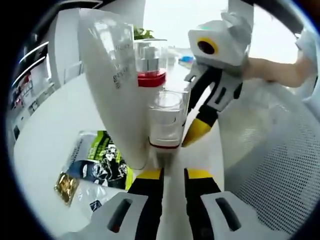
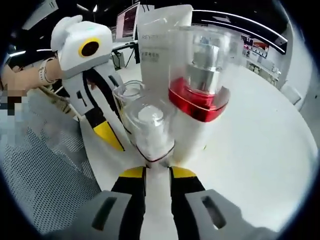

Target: Arrange the skincare products in the storage area until every visible bottle or jar stands upright without overlapping.

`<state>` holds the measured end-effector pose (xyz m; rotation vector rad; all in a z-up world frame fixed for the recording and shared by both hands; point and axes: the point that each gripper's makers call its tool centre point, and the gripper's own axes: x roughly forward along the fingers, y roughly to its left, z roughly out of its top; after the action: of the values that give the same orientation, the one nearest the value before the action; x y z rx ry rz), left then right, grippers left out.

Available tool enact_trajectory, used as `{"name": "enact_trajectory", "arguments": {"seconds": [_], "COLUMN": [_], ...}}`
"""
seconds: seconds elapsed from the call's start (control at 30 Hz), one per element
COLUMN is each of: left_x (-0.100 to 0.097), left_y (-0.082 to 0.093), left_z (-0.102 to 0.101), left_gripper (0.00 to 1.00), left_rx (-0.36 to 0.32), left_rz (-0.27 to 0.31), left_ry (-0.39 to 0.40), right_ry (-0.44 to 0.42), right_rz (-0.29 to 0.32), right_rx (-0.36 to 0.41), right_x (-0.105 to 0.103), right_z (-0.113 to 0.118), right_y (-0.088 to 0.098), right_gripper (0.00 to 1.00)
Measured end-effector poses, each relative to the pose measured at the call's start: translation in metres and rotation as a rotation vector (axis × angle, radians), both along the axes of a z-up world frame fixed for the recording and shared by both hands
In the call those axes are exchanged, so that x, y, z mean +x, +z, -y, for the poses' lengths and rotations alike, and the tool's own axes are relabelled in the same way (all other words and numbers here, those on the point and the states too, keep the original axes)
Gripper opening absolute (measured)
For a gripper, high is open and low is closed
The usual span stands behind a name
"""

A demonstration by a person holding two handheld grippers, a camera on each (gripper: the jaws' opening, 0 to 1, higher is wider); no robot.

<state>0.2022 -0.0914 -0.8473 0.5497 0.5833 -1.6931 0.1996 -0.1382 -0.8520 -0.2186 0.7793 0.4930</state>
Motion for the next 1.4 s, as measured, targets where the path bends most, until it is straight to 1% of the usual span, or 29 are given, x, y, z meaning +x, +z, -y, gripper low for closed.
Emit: {"name": "enact_trajectory", "arguments": {"seconds": [0.17,0.4,0.5,0.57,0.6,0.63,0.7,0.9,0.97,1.03,1.07,1.13,1.2,1.23,1.27,1.3,1.4], "left_x": [0.003,0.004,0.003,0.006,0.007,0.007,0.007,0.007,0.011,0.018,0.022,0.032,0.042,0.048,0.051,0.058,0.068], "left_y": [-0.002,0.000,0.000,0.000,0.001,0.002,0.003,0.003,0.004,0.005,0.005,0.008,0.012,0.014,0.015,0.015,0.017], "left_z": [0.000,0.004,0.005,0.006,0.006,0.006,0.006,0.001,-0.005,-0.013,-0.017,-0.026,-0.034,-0.038,-0.041,-0.047,-0.056], "left_gripper": [0.12,0.11,0.09,0.07,0.05,0.05,0.04,0.06,0.10,0.15,0.17,0.17,0.17,0.19,0.20,0.22,0.23], "left_rx": [0.007,0.002,0.001,0.001,0.005,0.001,-0.002,0.013,0.014,0.014,0.015,0.004,-0.012,-0.027,-0.027,-0.025,-0.028], "left_rz": [0.004,0.000,-0.010,-0.035,-0.059,-0.063,-0.063,-0.030,-0.003,0.026,0.034,0.038,0.036,0.034,0.036,0.050,0.066], "left_ry": [0.007,0.025,0.039,0.094,0.127,0.117,0.119,0.108,0.108,0.120,0.131,0.168,0.214,0.244,0.252,0.276,0.306], "right_ry": [-0.010,0.006,0.008,0.008,0.007,0.009,0.012,0.016,0.006,-0.005,-0.012,-0.033,-0.060,-0.080,-0.089,-0.092,-0.096], "right_rz": [0.003,-0.002,-0.001,-0.006,-0.009,-0.006,-0.006,-0.008,-0.003,0.000,0.003,0.016,0.027,0.031,0.041,0.054,0.058], "right_rx": [0.008,0.005,0.005,0.008,0.006,0.001,0.003,-0.012,-0.034,-0.034,-0.032,-0.027,0.021,0.068,0.075,0.072,0.088], "right_x": [0.001,-0.002,-0.003,-0.003,-0.004,-0.004,-0.004,-0.005,-0.005,-0.005,-0.005,-0.003,-0.001,0.000,0.001,0.001,-0.001], "right_z": [0.003,0.002,0.002,0.002,0.003,0.003,0.002,0.004,0.009,0.014,0.015,0.020,0.019,0.017,0.019,0.021,0.020], "right_y": [0.000,-0.002,-0.001,-0.002,-0.002,-0.002,-0.002,-0.003,-0.003,-0.002,-0.001,0.002,0.006,0.009,0.011,0.014,0.017], "right_gripper": [0.17,0.17,0.17,0.17,0.17,0.18,0.19,0.20,0.21,0.22,0.24,0.26,0.28,0.29,0.30,0.32,0.38]}}
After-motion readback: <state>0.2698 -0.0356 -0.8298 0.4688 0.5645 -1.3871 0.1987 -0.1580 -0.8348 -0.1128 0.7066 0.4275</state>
